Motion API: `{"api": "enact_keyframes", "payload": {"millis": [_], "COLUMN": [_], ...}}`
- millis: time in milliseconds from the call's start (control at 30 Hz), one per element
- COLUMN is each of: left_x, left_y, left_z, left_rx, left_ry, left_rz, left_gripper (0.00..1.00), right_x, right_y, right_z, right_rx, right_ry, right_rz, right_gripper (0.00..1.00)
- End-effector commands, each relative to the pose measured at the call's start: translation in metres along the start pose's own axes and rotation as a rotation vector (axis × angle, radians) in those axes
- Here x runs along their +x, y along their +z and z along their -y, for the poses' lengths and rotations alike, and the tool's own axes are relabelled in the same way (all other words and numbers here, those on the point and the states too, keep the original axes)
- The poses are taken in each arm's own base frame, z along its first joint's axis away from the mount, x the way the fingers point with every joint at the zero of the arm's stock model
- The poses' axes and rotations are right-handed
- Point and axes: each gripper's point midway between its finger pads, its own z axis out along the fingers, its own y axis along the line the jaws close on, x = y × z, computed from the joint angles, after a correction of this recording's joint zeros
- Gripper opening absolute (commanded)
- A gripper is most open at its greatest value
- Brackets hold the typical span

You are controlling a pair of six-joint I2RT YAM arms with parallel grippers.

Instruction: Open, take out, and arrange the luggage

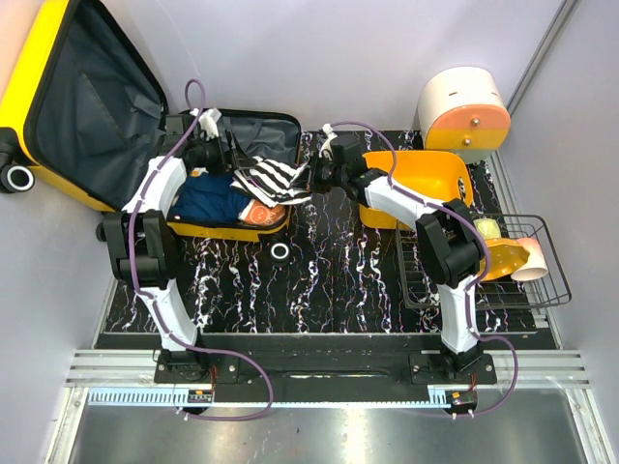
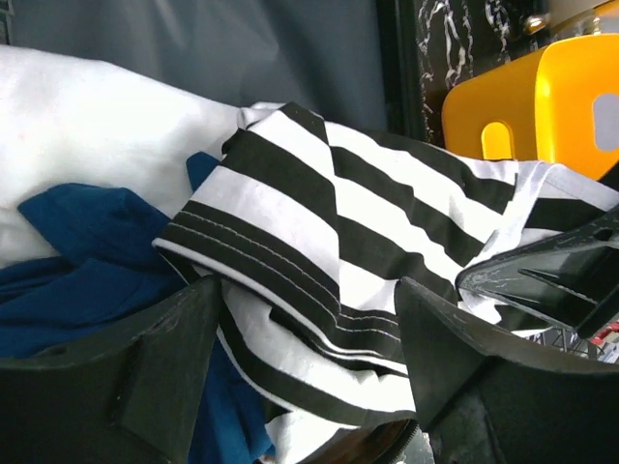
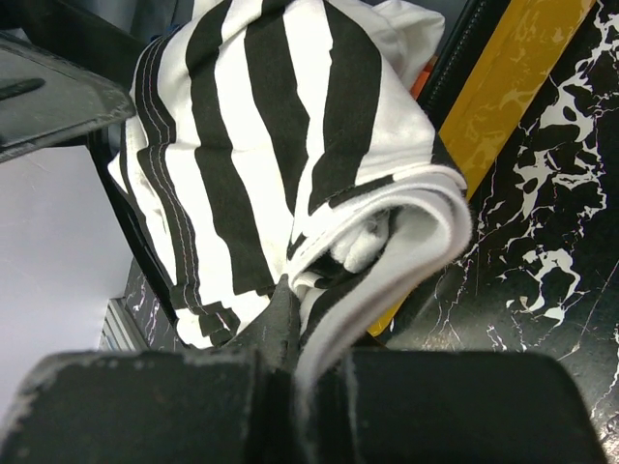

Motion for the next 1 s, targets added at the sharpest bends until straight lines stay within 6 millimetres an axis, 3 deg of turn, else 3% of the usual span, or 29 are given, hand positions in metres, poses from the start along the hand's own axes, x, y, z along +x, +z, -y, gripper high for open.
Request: {"api": "enact_keyframes", "payload": {"millis": [0, 133, 300, 400, 667, 733, 900, 967], "left_x": [-0.018, -0.019, -0.013, -0.015, -0.034, -0.034, -0.03, -0.021], "left_y": [0.002, -0.001, 0.001, 0.004, -0.002, -0.002, -0.004, -0.002], "left_z": [-0.003, -0.017, -0.011, 0.009, 0.037, 0.039, 0.019, 0.01], "left_rx": [-0.08, -0.165, -0.137, -0.049, 0.039, 0.042, -0.067, -0.101], "left_ry": [0.018, 0.001, 0.01, 0.037, 0.081, 0.078, 0.074, 0.057], "left_rz": [0.043, 0.046, 0.022, 0.013, 0.045, 0.038, 0.029, -0.003], "left_gripper": [0.77, 0.83, 0.79, 0.67, 0.33, 0.31, 0.68, 0.71], "right_x": [-0.015, -0.016, -0.016, -0.017, -0.029, -0.031, -0.035, -0.033], "right_y": [0.0, 0.0, 0.002, 0.002, 0.002, 0.002, 0.002, 0.003], "right_z": [-0.016, -0.016, -0.014, -0.012, -0.016, -0.015, -0.014, -0.013], "right_rx": [-0.054, -0.056, -0.053, -0.053, -0.058, -0.056, -0.058, -0.057], "right_ry": [-0.041, -0.042, -0.04, -0.045, -0.057, -0.057, -0.059, -0.057], "right_rz": [0.024, 0.023, 0.018, 0.02, 0.039, 0.044, 0.048, 0.044], "right_gripper": [0.0, 0.0, 0.0, 0.0, 0.0, 0.0, 0.0, 0.0]}}
